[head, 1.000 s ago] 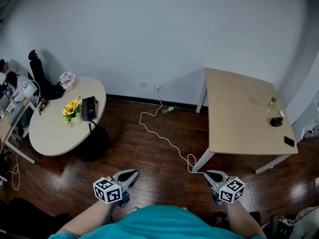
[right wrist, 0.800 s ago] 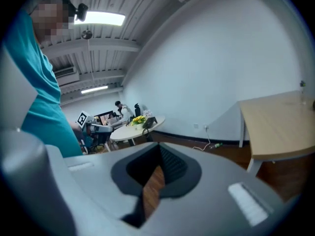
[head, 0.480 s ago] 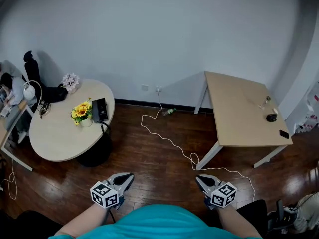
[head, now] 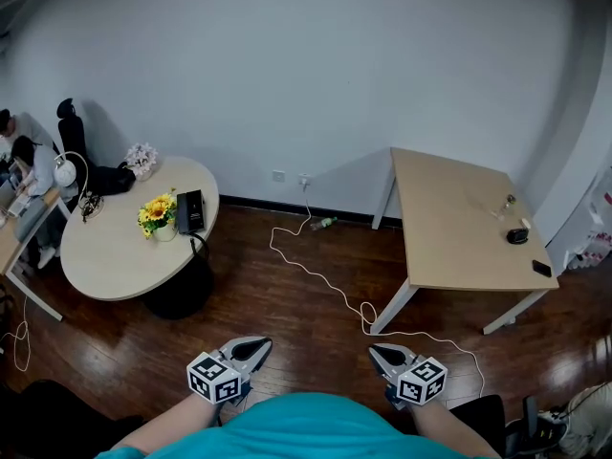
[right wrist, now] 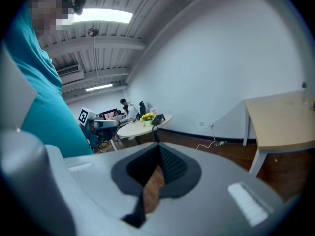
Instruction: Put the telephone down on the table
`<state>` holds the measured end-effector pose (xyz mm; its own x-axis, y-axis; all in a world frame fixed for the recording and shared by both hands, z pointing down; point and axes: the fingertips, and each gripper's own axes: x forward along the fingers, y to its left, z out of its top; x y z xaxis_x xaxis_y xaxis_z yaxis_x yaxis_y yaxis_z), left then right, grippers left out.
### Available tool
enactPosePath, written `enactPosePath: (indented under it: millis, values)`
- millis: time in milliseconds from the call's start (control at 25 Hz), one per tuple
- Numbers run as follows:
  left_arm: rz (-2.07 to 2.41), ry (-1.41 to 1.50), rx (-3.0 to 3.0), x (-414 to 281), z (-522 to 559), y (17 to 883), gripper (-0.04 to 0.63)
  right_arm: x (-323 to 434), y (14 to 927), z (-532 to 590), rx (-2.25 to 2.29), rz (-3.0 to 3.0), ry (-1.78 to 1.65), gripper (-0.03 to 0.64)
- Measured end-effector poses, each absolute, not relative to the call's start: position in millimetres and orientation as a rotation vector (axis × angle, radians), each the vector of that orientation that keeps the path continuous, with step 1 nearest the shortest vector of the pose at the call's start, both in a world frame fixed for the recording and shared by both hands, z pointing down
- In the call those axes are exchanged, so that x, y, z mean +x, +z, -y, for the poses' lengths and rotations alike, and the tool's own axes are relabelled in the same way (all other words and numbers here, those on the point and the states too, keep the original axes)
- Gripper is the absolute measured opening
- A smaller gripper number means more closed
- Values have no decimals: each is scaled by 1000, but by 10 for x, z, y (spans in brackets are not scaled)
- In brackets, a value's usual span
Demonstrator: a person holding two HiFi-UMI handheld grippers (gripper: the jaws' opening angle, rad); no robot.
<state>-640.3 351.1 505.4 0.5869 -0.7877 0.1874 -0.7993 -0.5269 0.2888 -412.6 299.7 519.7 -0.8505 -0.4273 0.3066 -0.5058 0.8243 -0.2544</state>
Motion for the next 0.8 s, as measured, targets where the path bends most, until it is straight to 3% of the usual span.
enactPosePath:
  millis: [800]
  values:
    - [1294, 47, 2451, -6579, -3524, 5121, 6, -4375, 5082, -2964, 646, 2785, 418, 2]
